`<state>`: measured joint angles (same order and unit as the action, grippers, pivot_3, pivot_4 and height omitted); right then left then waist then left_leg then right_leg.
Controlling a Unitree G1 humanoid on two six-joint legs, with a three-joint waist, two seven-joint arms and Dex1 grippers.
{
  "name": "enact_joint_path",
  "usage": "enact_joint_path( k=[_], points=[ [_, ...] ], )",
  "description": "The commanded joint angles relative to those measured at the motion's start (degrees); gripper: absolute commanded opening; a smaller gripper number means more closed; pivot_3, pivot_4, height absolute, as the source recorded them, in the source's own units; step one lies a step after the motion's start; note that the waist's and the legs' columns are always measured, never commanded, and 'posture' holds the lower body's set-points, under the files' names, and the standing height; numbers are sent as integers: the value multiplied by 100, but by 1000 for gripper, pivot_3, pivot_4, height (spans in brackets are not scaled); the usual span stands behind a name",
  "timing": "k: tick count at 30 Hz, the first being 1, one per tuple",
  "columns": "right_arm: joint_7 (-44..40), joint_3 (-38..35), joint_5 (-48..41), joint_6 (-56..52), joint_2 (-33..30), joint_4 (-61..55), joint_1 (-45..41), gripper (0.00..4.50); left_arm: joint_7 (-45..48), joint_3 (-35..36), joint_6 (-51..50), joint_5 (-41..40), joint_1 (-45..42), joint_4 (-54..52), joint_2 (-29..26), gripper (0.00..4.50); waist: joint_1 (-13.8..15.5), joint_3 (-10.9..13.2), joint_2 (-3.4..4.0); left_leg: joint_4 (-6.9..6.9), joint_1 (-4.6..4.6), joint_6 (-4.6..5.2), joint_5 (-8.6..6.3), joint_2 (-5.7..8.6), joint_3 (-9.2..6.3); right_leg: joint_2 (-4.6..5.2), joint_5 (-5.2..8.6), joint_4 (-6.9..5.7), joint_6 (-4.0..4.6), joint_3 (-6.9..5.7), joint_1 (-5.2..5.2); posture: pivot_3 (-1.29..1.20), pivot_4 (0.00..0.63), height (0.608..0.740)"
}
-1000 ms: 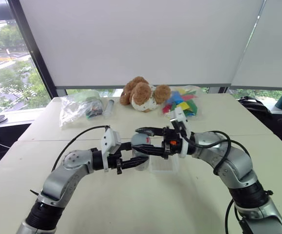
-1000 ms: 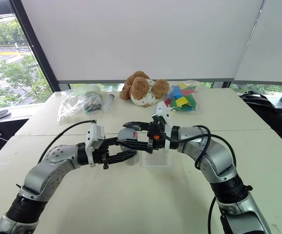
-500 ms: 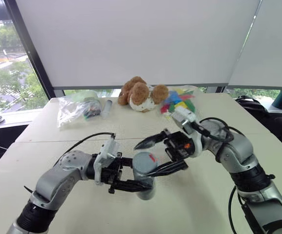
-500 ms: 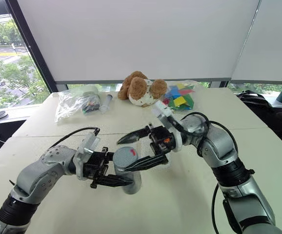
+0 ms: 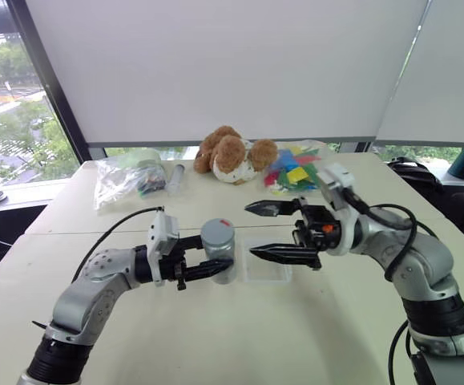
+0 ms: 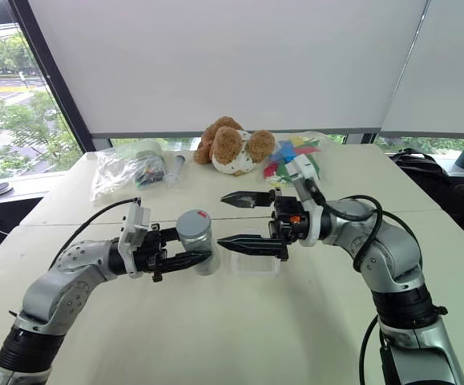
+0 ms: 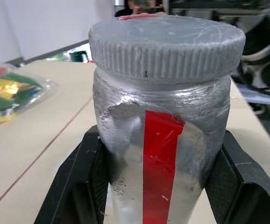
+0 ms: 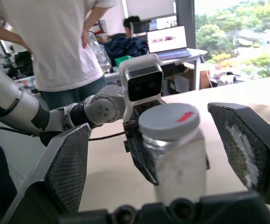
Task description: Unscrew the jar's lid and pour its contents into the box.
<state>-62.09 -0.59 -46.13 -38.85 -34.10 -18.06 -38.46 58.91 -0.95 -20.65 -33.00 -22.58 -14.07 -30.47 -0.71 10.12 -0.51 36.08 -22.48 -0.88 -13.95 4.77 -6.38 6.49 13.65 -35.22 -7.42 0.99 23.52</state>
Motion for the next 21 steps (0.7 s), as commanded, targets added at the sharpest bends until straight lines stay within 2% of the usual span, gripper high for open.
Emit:
enact_joint_path(
  k=[1, 5, 10, 21],
  points=[
    [442, 195, 67, -90, 202, -362, -154, 4431, -100, 18, 24, -1, -74, -70, 62, 2061, 5, 0, 0, 0, 0, 0, 0, 0, 0, 0, 0, 0, 0, 0, 0, 0, 150, 740],
    [871, 553, 475, 6, 549, -178, -401, 4431, -4, -218, -23, 78, -144, -126, 72, 2061, 8, 0, 0, 3, -1, 0, 0, 2, 1, 0, 0, 0, 0, 0, 0, 0, 150, 740],
    [986, 899, 1224, 545, 843, 428, -720, 4431, -25, -323, -54, 77, -179, -180, 101, 2061, 3, 0, 0, 3, 0, -1, 1, 4, 1, -1, 0, 0, 0, -1, 0, 0, 150, 740],
    [528, 1080, 1367, 606, 955, 666, -871, 4431, -98, -294, -29, 117, -110, -227, 116, 2061, -1, 0, 0, 1, -1, -1, 1, 5, -1, -1, -1, -3, -2, -1, 2, 0, 150, 740]
  ],
)
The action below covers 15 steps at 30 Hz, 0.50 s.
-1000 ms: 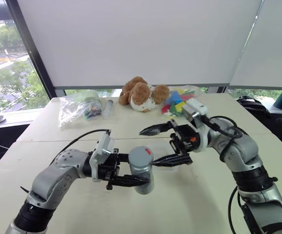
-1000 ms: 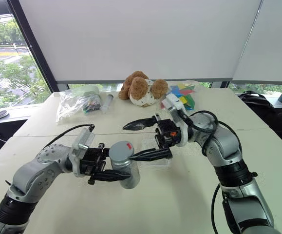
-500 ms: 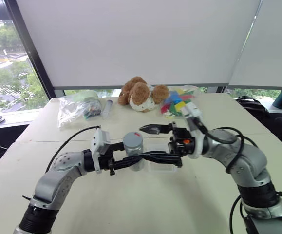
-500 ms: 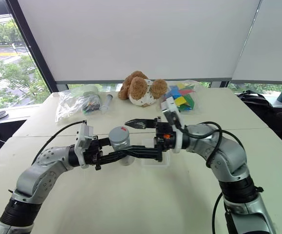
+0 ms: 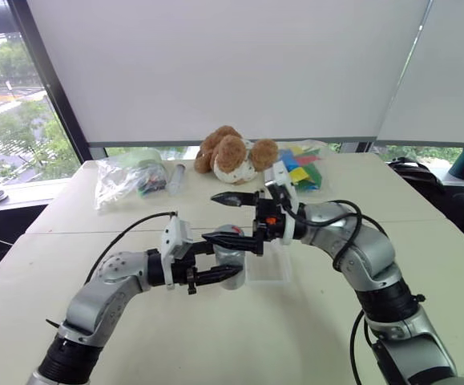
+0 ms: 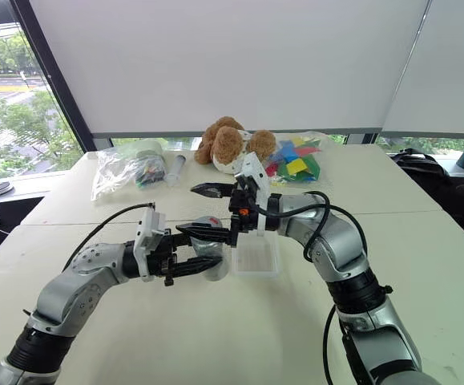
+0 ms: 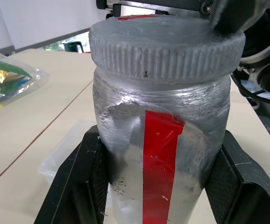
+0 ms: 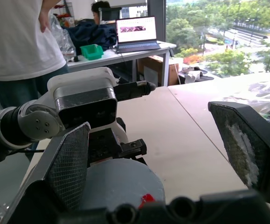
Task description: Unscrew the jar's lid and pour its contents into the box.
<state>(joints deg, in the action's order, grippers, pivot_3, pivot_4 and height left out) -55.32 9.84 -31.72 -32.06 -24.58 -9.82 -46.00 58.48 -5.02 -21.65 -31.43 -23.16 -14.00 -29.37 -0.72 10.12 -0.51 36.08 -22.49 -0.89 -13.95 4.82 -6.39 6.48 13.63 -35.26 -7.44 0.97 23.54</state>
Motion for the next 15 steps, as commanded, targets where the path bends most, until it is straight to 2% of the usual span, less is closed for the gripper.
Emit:
enact_joint_path(
  k=[1, 15],
  points=[
    [-181, 48, -104, -134, -7, -207, -107, 4431, -62, 123, 71, -35, -56, -215, 5, 2061, -1, 0, 0, 0, 0, 0, 0, 0, 0, 0, 0, 0, 0, 0, 0, 0, 150, 740],
    [-251, 89, 47, -207, -26, -189, 21, 4431, -42, 76, 72, -64, -87, -214, 27, 2061, -3, 0, 0, 0, 0, 0, 0, 0, -1, 0, 0, -2, 0, 0, 1, 0, 150, 740]
  ],
)
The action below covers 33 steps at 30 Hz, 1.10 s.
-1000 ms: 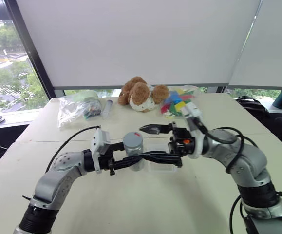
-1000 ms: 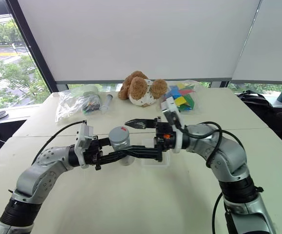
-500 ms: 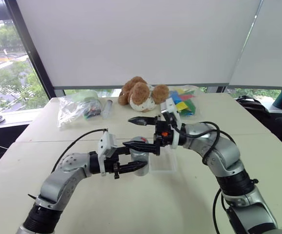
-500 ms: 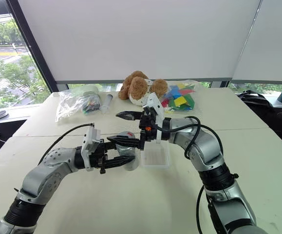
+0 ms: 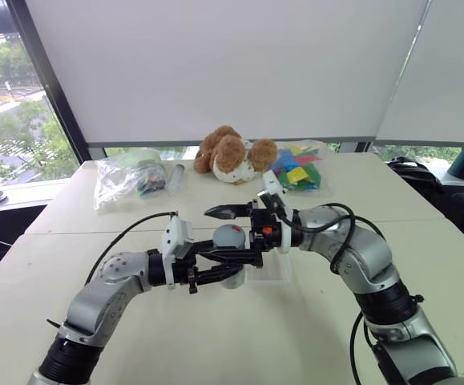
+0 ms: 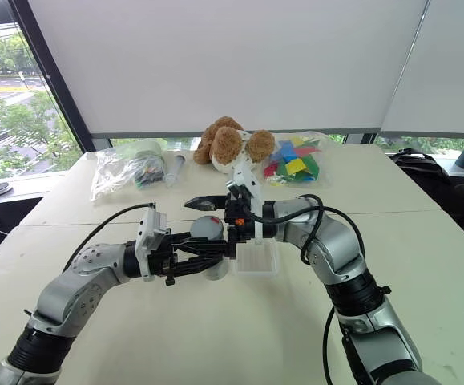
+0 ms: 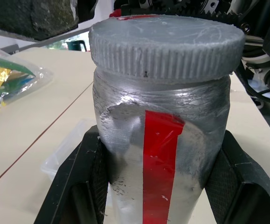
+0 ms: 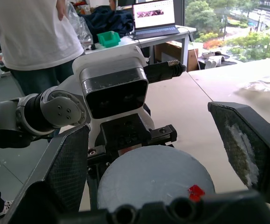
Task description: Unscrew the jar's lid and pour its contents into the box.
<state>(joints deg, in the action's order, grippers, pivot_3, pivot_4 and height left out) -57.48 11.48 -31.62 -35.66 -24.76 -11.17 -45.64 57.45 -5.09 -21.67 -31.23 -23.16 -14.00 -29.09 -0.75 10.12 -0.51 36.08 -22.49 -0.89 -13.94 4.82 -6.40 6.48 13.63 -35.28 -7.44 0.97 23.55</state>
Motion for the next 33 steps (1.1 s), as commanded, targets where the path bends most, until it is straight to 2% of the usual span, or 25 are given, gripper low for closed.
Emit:
enact_joint_path(
  k=[1, 10, 20, 26, 33],
  points=[
    [-54, -100, 72, 205, -20, 10, -24, 4431, 90, 90, 87, -88, -90, -220, -16, 2061, 0, 0, 0, 0, 0, 0, 0, 0, 0, 0, 0, 0, 0, 0, 0, 0, 150, 740],
    [-209, -443, 36, 281, -262, 426, -54, 4431, 219, 145, 107, -141, -43, -277, -64, 2061, -1, 0, 0, 0, 0, 0, 0, 1, 0, 0, 0, 0, 0, 0, 0, 0, 150, 740],
    [-470, -748, -274, 100, -730, 365, 257, 4431, 221, 189, 110, -143, -12, -293, -76, 2061, 8, 0, 0, 1, 0, 0, 0, 1, 0, 1, 0, 0, 0, 0, -1, 0, 150, 740],
    [-802, -1075, -692, 19, -1045, 173, 618, 4431, 239, 268, 123, -139, 20, -270, -115, 2061, 13, 0, 0, 1, 0, 0, 0, 2, 2, 2, 0, 2, 0, 0, -3, 0, 150, 740],
    [-931, -1349, -1432, -265, -950, -311, 675, 4431, 257, 308, 152, -108, 49, -227, -152, 2061, 7, 1, 1, 0, 0, 0, 0, -3, 1, 0, 0, 1, 0, 0, -3, 0, 150, 740]
  ],
)
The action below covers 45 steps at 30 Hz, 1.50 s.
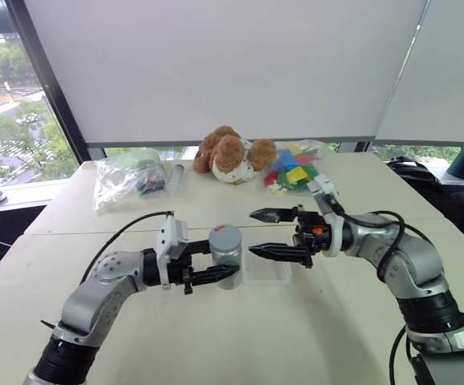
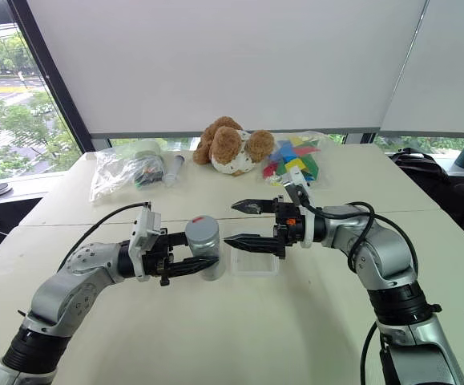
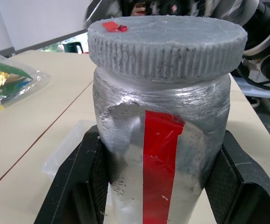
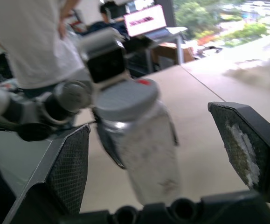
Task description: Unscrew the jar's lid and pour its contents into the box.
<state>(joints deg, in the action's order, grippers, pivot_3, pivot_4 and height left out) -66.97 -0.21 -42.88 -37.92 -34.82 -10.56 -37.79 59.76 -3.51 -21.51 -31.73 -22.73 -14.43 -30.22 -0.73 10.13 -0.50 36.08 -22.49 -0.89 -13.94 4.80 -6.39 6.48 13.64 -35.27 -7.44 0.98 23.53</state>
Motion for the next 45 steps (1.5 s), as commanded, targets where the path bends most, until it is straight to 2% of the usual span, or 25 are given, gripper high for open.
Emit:
enact_joint_path(
  k=[1, 11, 20, 26, 45],
  points=[
    [71, -133, -319, -64, 94, -435, -149, 4431, 22, 143, 134, -63, 14, -189, -32, 2061, 8, 0, 0, 1, 0, 0, 0, 0, 0, 0, 0, 0, 0, 0, -1, 0, 150, 740],
    [832, 685, 416, -92, 641, -316, -916, 4431, 75, 54, 236, -15, -41, -100, 20, 2061, 7, 0, 0, 1, -1, 0, 0, 1, -1, 1, 0, 1, 0, 0, 2, 0, 150, 740],
    [725, 1046, 766, -48, 852, 23, -1202, 4431, 92, 0, 277, 39, -45, -111, 76, 2061, 3, 0, 0, 1, -1, 0, 0, 3, -1, 1, 0, 0, 0, 0, 2, 0, 150, 740],
    [778, 1015, 801, -105, 1003, 181, -1300, 4431, 97, -3, 279, 57, -43, -115, 82, 2061, -2, 0, 0, -1, -1, -1, 0, 3, -3, 0, 0, -3, 0, -1, 5, 0, 150, 740],
    [399, 733, 693, -248, 429, 177, -931, 4431, 102, 16, 360, 134, 36, -94, 85, 2061, 2, 0, 0, 0, -1, 0, 0, 4, -2, 1, 0, -3, 0, 0, 3, 0, 150, 740]
  ],
)
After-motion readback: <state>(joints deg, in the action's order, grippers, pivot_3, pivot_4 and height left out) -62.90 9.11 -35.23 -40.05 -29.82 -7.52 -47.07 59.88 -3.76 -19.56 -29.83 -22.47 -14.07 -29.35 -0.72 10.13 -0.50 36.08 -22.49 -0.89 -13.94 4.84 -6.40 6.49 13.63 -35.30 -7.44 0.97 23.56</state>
